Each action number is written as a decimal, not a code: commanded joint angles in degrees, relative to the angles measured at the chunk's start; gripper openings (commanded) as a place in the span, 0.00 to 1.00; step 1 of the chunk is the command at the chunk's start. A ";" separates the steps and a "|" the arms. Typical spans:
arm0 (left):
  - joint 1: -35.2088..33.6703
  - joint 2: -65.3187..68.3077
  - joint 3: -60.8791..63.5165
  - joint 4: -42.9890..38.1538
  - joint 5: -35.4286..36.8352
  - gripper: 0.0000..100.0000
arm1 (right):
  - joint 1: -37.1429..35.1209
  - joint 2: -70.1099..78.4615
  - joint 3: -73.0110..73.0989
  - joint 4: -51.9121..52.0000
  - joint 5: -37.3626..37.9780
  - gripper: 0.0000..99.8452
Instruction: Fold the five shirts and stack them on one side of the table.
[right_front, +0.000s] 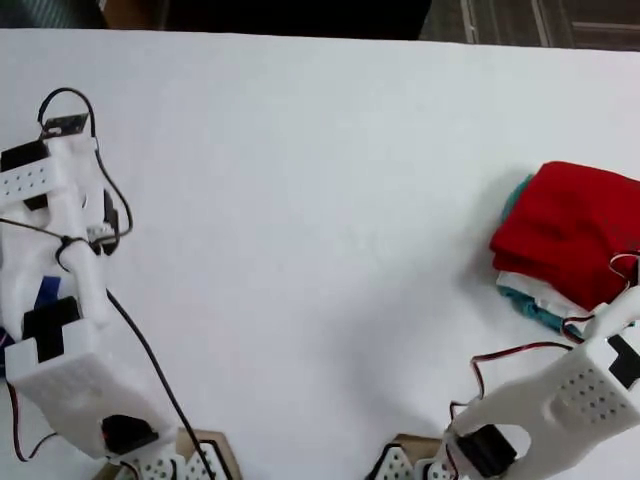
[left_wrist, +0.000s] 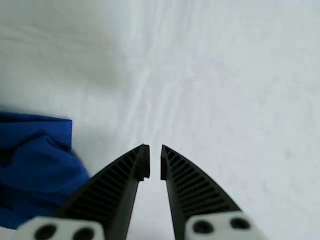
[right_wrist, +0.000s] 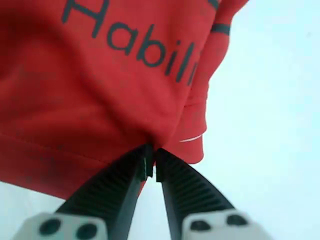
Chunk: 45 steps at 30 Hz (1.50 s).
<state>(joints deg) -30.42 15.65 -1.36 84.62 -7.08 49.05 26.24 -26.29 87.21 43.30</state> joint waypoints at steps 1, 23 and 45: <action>0.53 -4.04 -0.57 -0.53 0.09 0.07 | 0.48 -4.09 -0.88 -2.86 1.05 0.02; -6.51 -3.60 -21.41 7.47 -1.93 0.07 | -12.88 -4.44 -7.38 10.68 -7.12 0.15; -40.00 -3.43 -14.64 -3.87 -22.95 0.08 | -65.10 -52.44 49.14 -9.80 -15.47 0.16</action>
<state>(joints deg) -68.66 15.65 -16.13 82.68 -28.70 -18.20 -17.63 9.14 85.54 27.56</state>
